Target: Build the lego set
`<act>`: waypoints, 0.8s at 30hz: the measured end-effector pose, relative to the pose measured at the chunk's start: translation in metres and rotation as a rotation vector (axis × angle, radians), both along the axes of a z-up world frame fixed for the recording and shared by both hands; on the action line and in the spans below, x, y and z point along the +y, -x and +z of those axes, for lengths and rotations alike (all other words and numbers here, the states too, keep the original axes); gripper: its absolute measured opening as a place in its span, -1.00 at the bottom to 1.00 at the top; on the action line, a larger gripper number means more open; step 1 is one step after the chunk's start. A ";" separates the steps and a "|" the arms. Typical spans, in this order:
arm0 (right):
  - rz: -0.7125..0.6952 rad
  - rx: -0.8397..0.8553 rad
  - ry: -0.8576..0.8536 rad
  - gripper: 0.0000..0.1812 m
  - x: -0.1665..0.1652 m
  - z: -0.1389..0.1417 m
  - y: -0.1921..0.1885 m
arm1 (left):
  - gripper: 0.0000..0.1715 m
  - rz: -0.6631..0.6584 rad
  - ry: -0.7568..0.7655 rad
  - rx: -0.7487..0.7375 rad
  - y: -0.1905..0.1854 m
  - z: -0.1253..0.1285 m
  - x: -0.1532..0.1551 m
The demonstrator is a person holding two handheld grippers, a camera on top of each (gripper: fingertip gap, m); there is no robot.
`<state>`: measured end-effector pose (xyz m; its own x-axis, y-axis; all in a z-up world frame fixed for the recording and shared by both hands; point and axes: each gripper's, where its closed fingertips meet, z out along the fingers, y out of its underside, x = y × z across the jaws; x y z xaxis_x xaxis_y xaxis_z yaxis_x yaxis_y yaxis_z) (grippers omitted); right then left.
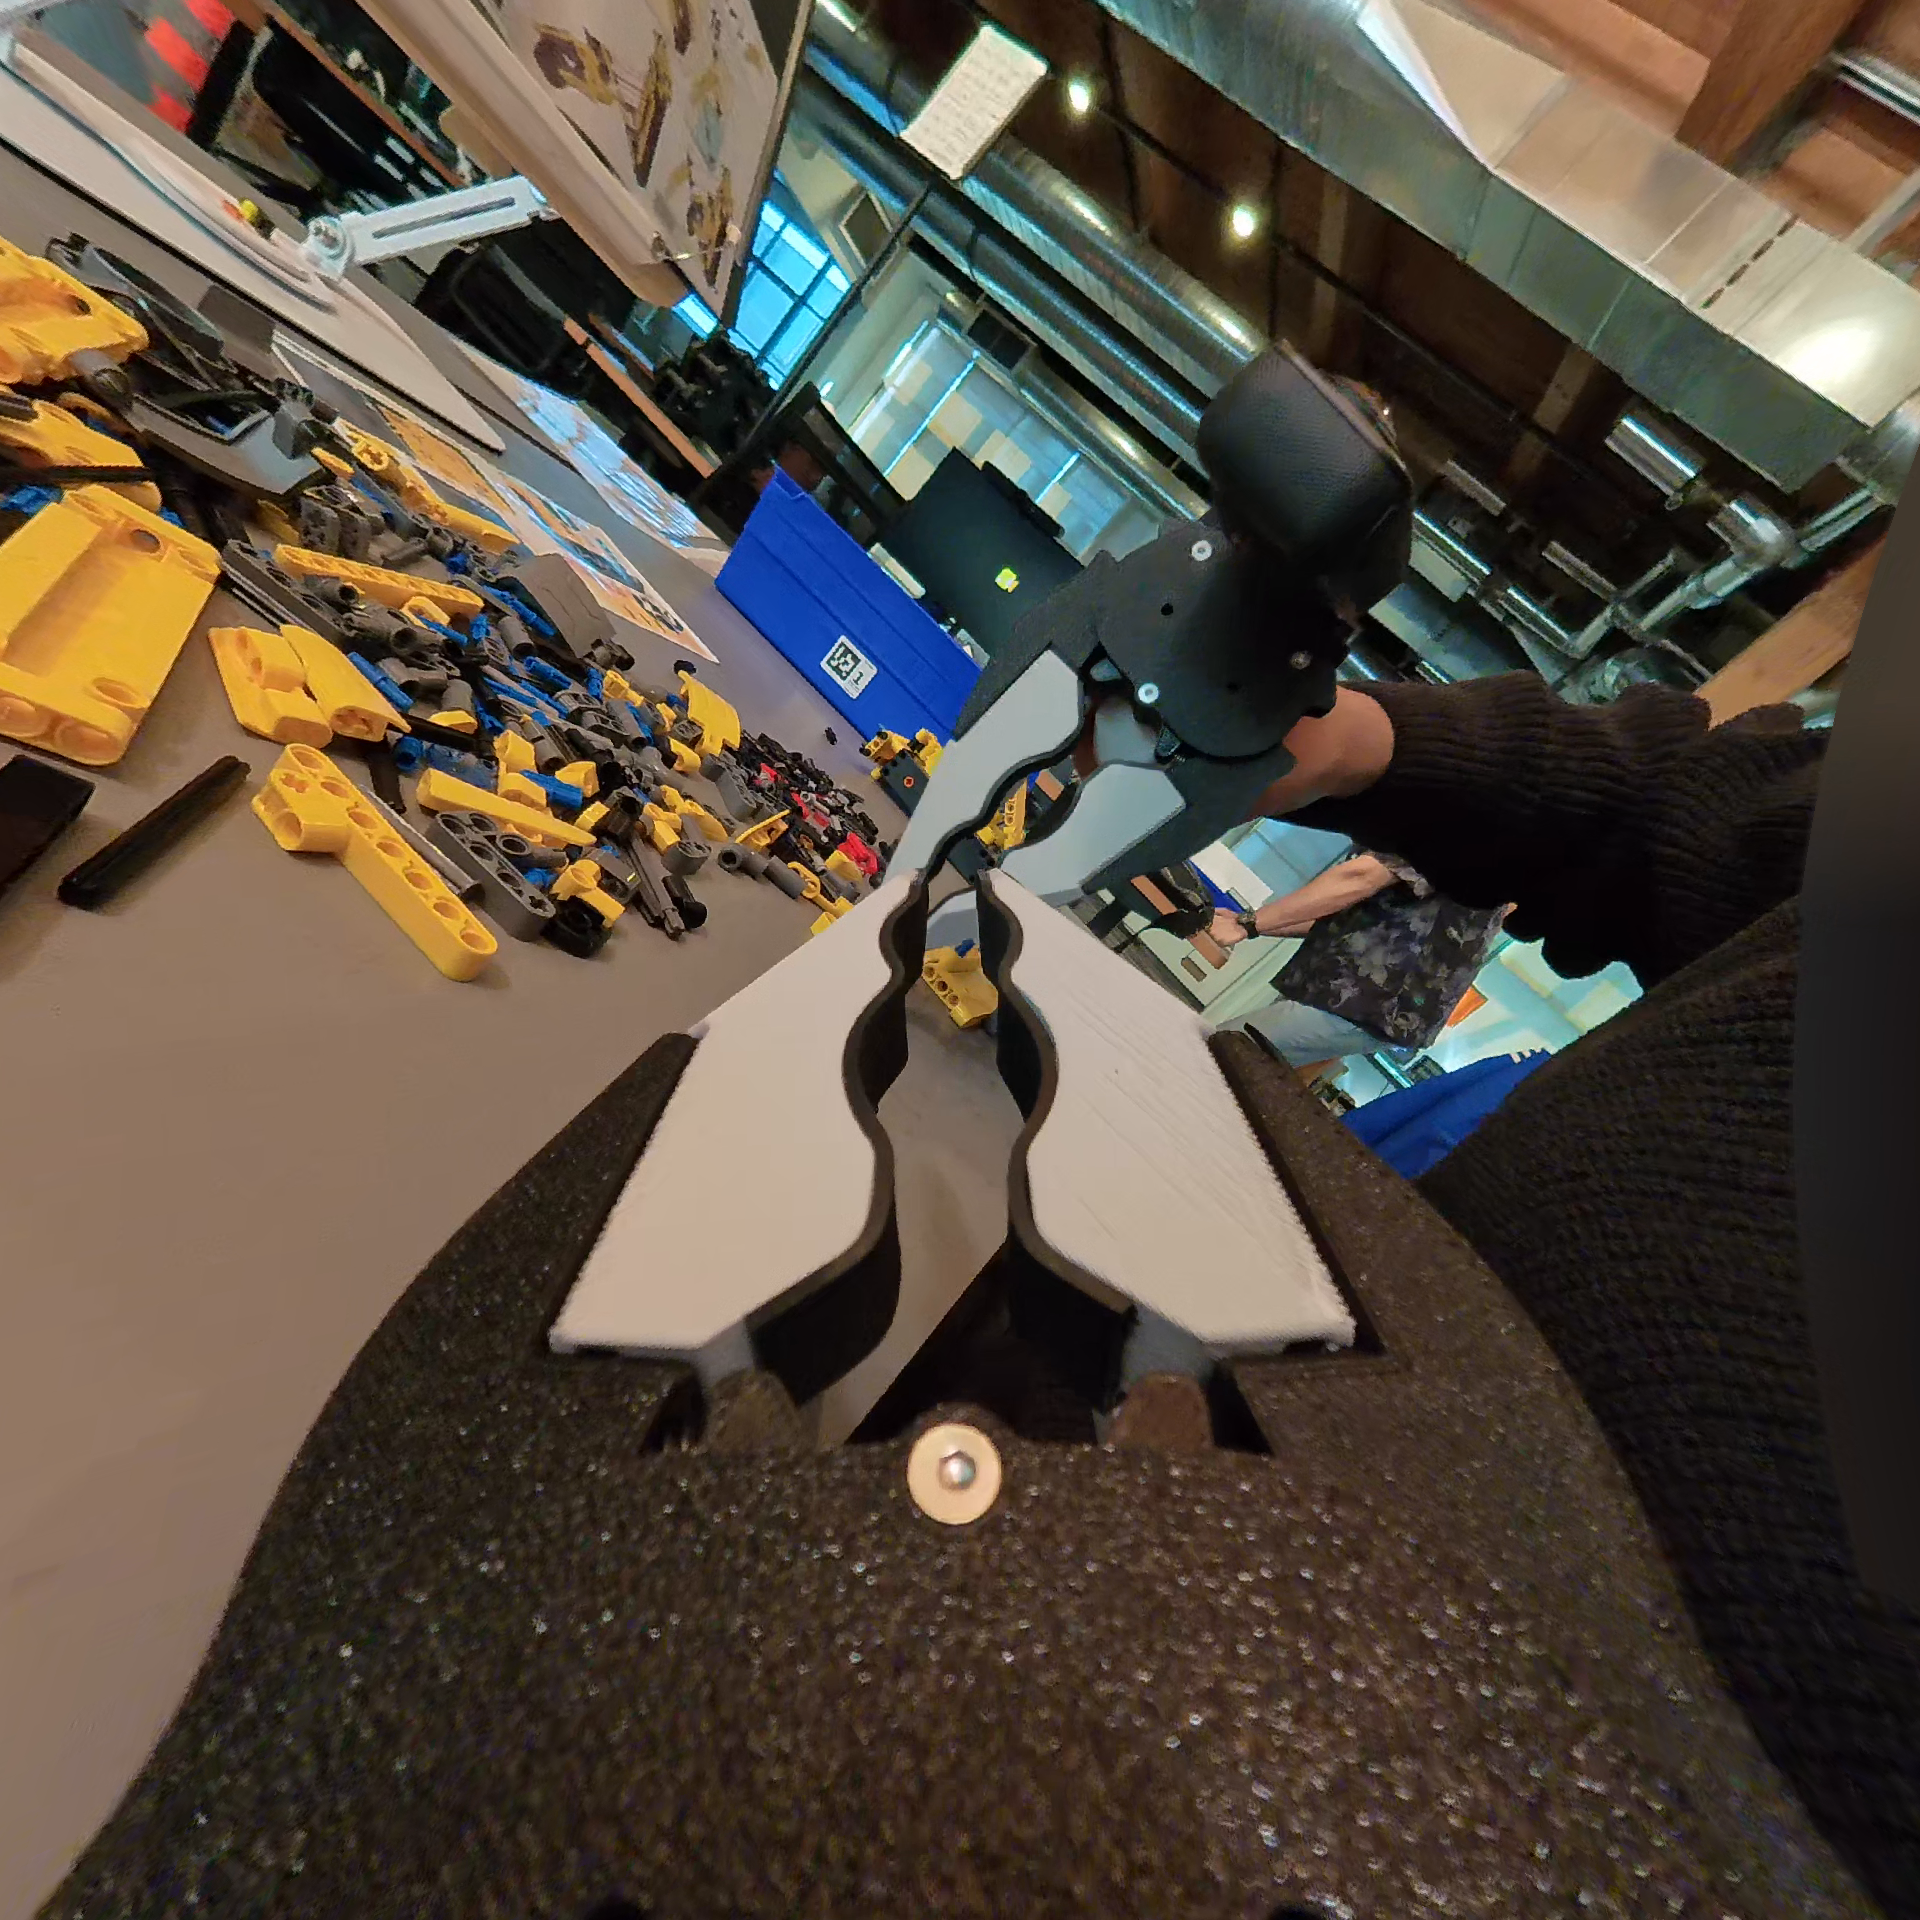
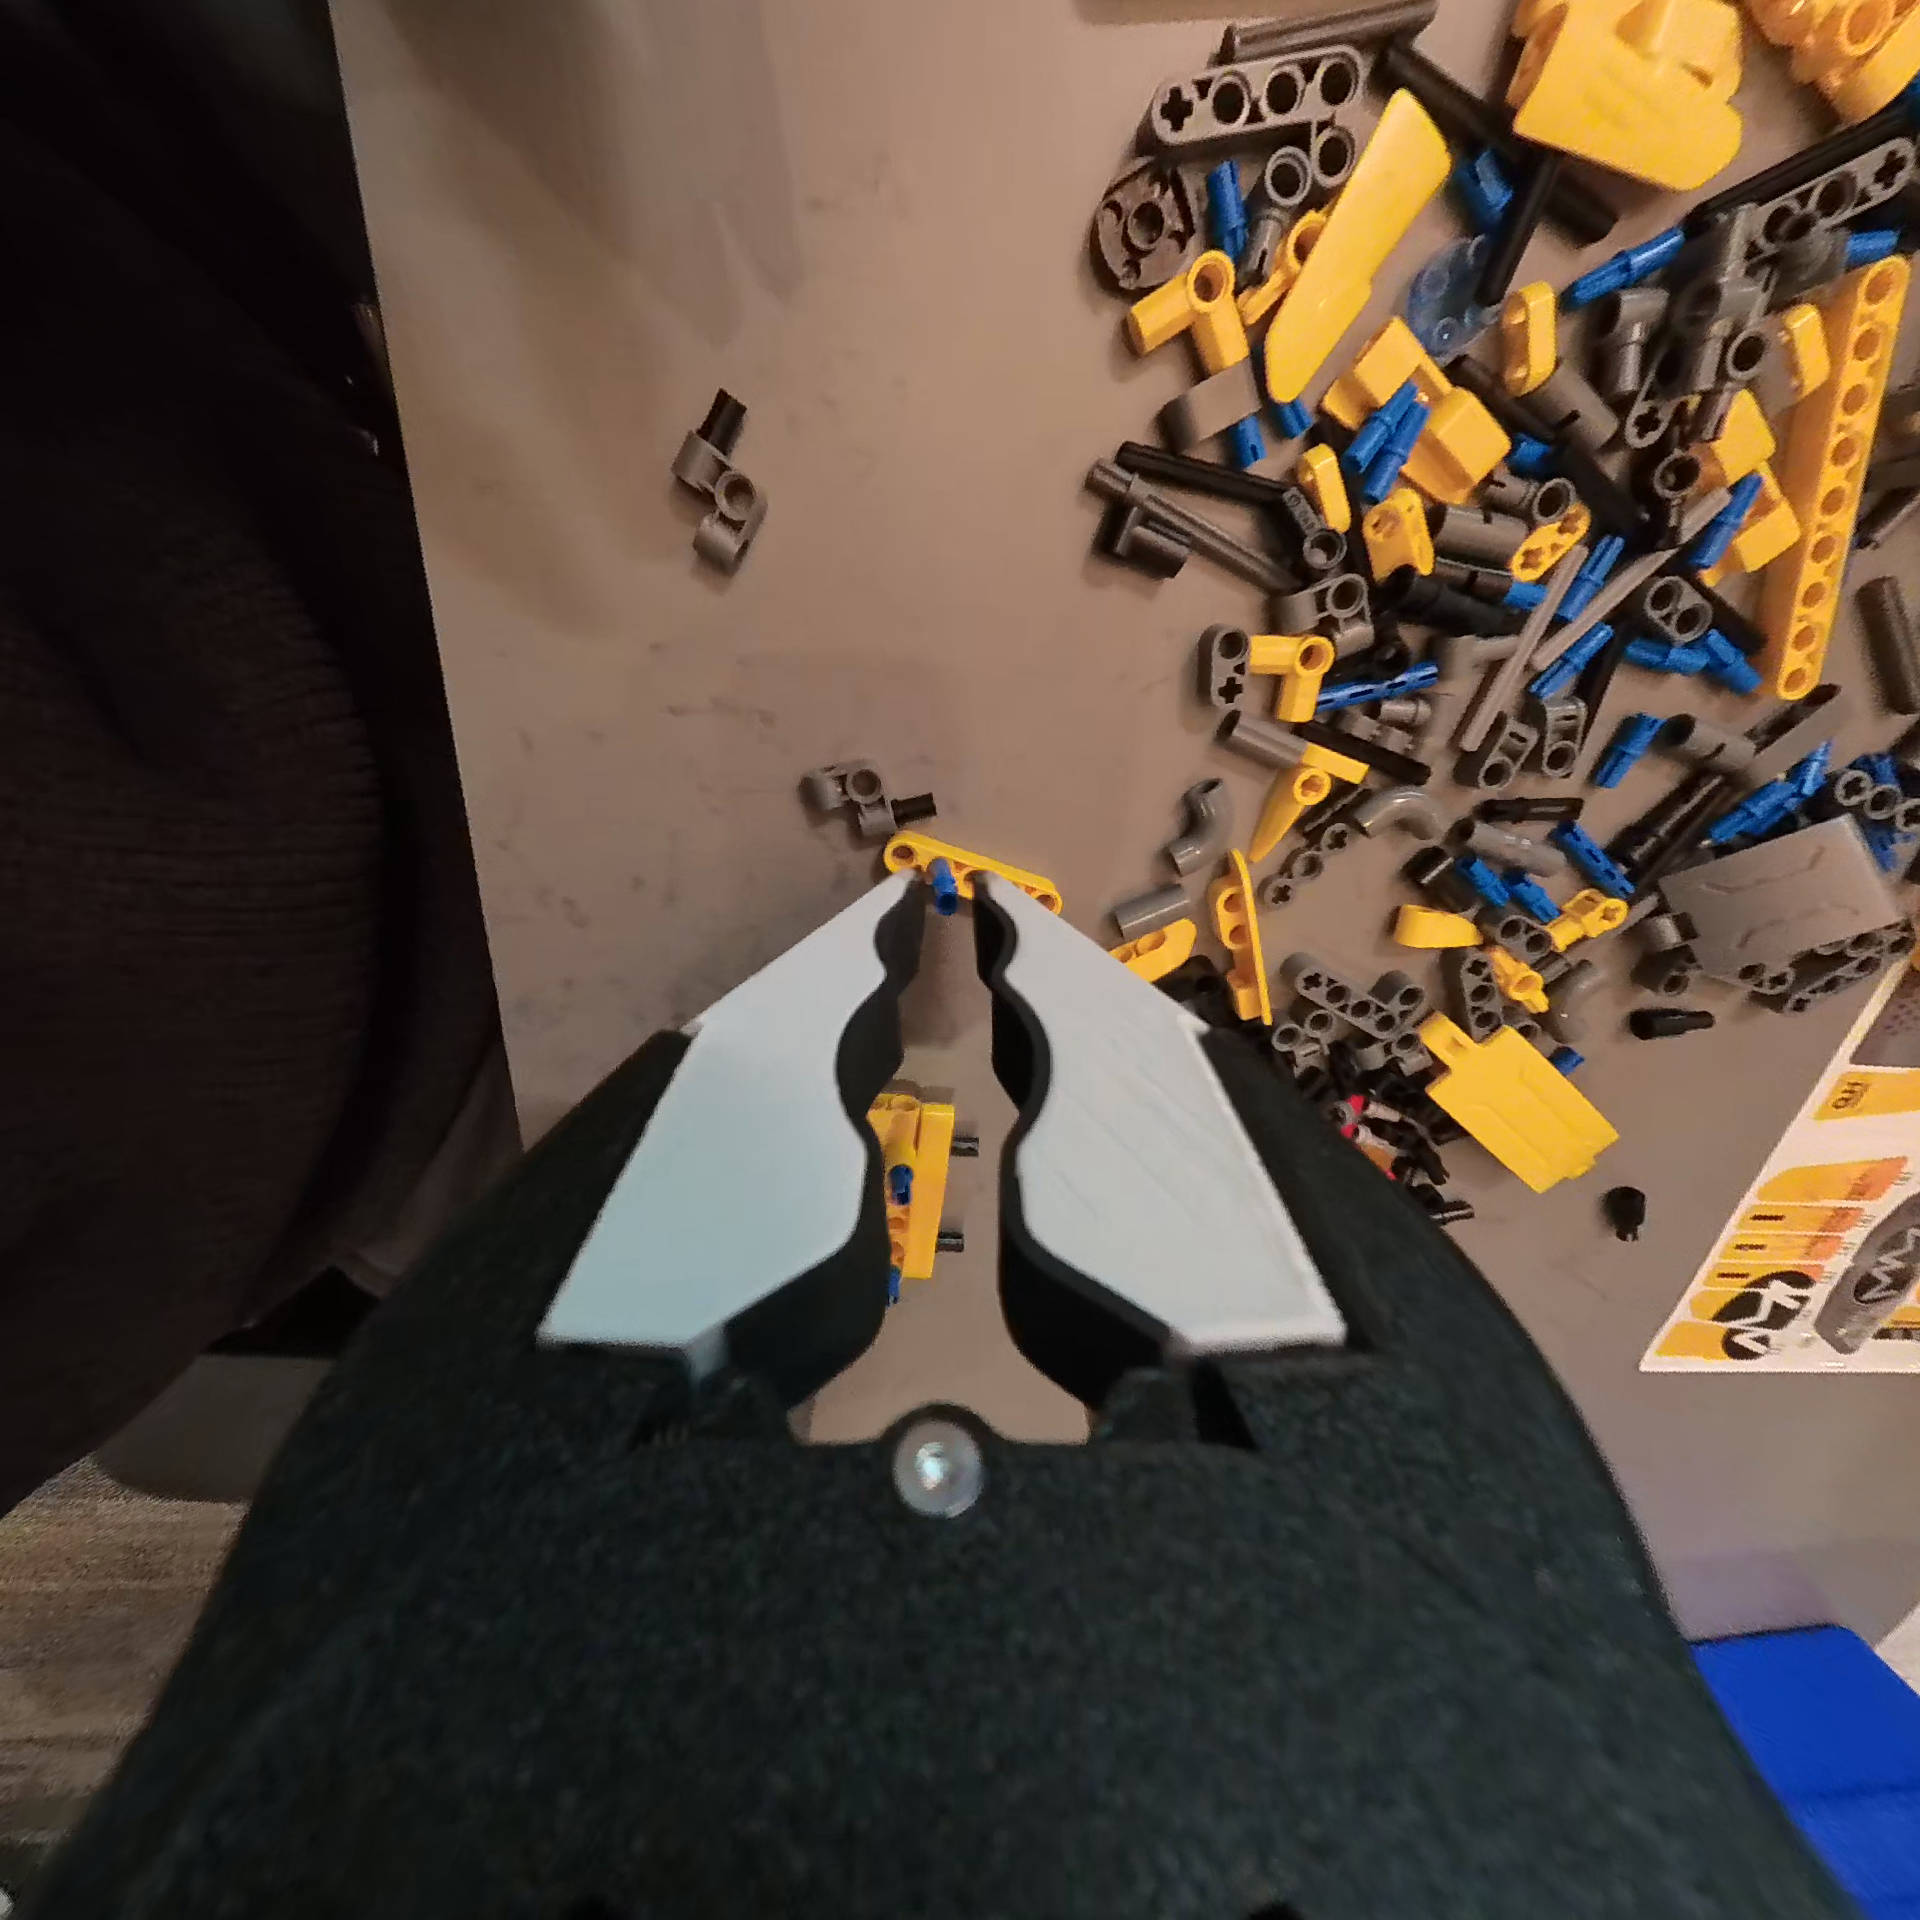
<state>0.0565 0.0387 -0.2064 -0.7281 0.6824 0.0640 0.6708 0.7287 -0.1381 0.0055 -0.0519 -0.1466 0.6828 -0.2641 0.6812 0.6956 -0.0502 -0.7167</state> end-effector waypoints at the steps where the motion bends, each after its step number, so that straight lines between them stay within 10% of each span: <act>1: -0.001 -0.002 0.005 -0.90 -0.001 0.001 0.000 | -0.90 0.000 0.000 -0.001 0.000 0.000 0.000; 24: -0.023 -0.057 0.020 -0.95 -0.002 -0.007 -0.002 | -0.90 -0.003 -0.008 -0.011 0.002 0.000 -0.001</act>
<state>0.0582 0.0366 -0.2130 -0.7146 0.6995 0.0090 0.6943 0.7107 -0.1136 0.0039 -0.0527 -0.1462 0.6744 -0.2712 0.6868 0.7035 -0.0466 -0.7092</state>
